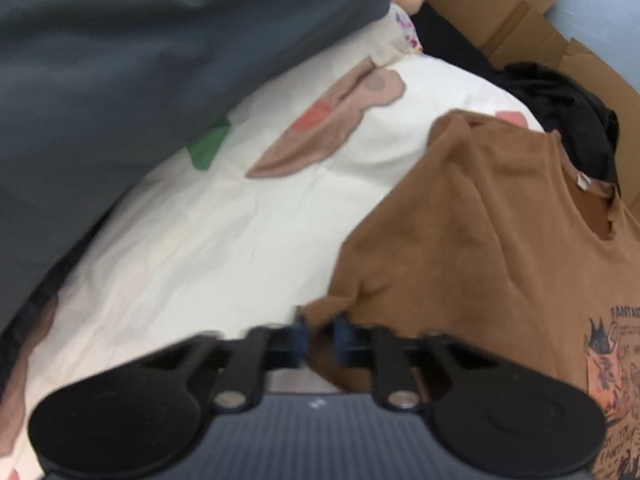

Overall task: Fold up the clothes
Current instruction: 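Grasp the brown T-shirt hem with the left tool and pull it flat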

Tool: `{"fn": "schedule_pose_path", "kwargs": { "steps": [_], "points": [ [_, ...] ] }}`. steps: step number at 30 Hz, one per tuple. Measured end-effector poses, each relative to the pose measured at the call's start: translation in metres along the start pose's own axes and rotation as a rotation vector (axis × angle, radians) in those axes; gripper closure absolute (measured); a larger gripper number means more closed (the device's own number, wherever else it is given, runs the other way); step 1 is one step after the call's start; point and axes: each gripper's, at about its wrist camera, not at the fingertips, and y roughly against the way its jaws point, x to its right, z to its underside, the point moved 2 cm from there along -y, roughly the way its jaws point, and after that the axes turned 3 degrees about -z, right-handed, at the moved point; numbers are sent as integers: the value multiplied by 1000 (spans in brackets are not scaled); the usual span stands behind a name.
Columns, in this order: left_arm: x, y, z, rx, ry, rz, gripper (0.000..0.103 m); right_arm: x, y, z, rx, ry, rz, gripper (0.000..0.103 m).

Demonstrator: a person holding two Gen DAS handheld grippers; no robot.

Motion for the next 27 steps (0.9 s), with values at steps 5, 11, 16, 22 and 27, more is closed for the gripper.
{"fn": "schedule_pose_path", "kwargs": {
  "steps": [5,11,16,22,27],
  "points": [
    [-28,14,-39,64,-40,-94,100,-5,-1,-1,-2,30,9,66],
    [-44,5,-73,53,-74,-162,100,-10,-4,-5,-19,51,39,61],
    [-42,-23,-78,-9,-83,-184,98,-10,-7,-4,-32,53,59,60],
    [-35,-45,-62,-79,-58,-219,44,-7,-12,4,-50,33,53,60],
    [-32,-32,-44,-75,-40,-194,40,-8,-7,7,-34,30,37,57]
  ]
}}
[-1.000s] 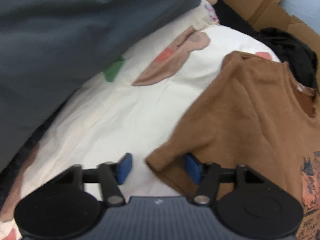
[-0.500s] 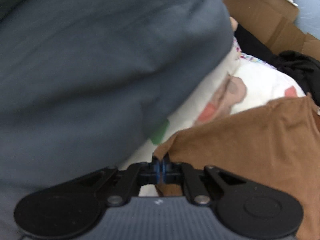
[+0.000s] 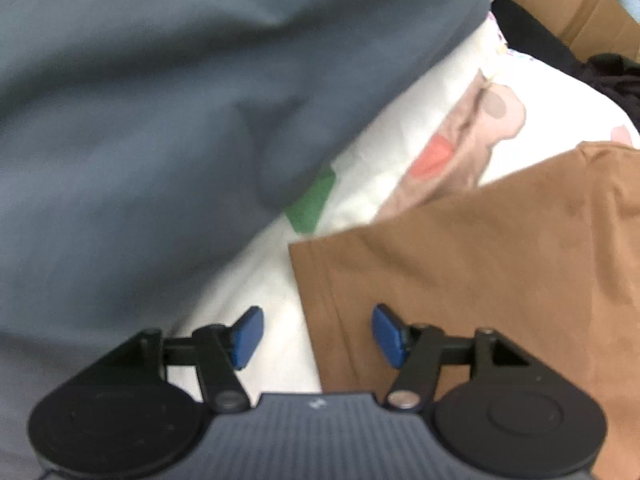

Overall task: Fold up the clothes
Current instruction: 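Grasp the brown T-shirt hem with the left tool and pull it flat, then open the left tool and release the T-shirt hem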

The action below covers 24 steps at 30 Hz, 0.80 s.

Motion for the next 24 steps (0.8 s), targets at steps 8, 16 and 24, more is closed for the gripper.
{"fn": "schedule_pose_path", "kwargs": {
  "steps": [8,16,24],
  "points": [
    [-5,50,29,4,50,76,36,-4,19,6,45,-20,-43,55],
    [7,71,51,2,39,111,29,-9,36,7,83,-20,-96,55],
    [21,50,78,-91,21,89,60,-4,28,9,65,-27,-82,55]
  ]
}}
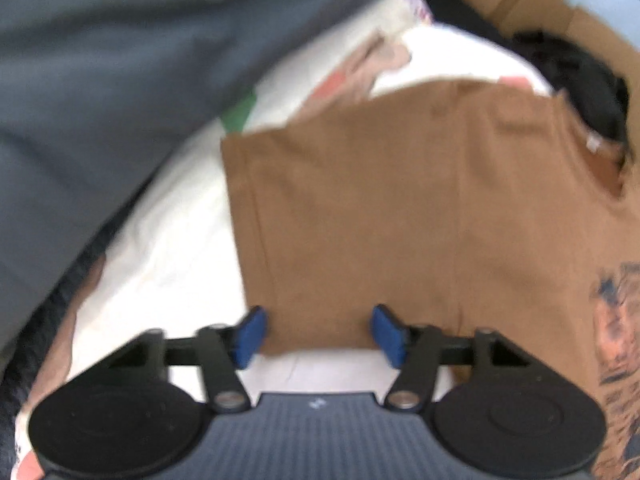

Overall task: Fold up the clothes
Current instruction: 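Open the left tool and release the T-shirt hem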

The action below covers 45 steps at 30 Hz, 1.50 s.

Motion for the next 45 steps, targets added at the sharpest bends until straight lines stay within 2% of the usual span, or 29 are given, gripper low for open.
{"fn": "schedule_pose_path", "kwargs": {
  "steps": [3,7,10,15,21,24,26,30,31,33,37,39,42,45],
  "points": [
    [-10,1,5,2,25,-2,65,3,-5,0,-1,-1,-18,55],
    [-23,9,8,-8,20,-58,61,2,-10,2,-11,10,-31,55],
    [-32,22,11,22,62,-85,60,-2,-12,2,-11,17,-37,55],
    [-34,31,11,51,68,-77,52,-7,-11,0,11,11,-50,55],
    [-12,26,5,88,79,-21,51,5,-9,-4,45,-63,-36,54],
    [-1,18,3,63,62,-18,50,19,-11,-8,68,-132,-27,55],
    [3,5,5,8,49,-52,50,22,-18,-8,52,-140,-36,55],
    [-4,-5,4,-18,81,-43,38,23,-34,-6,4,-125,-41,55],
    [-6,-6,2,-28,81,-39,37,24,-40,-3,-9,-128,-28,57],
    [-6,-9,-2,-40,68,-34,37,26,-49,3,-28,-139,-29,66],
    [-6,-16,-14,-84,72,-27,37,18,-52,12,-37,-89,15,67],
    [-7,-21,-21,-113,112,-26,37,14,-53,14,-60,-91,46,67],
    [-3,-26,-26,-138,106,-51,36,15,-54,9,-111,-140,57,66],
    [1,-27,-29,-153,108,-83,36,17,-58,-6,-181,-157,36,66]
  ]
}}
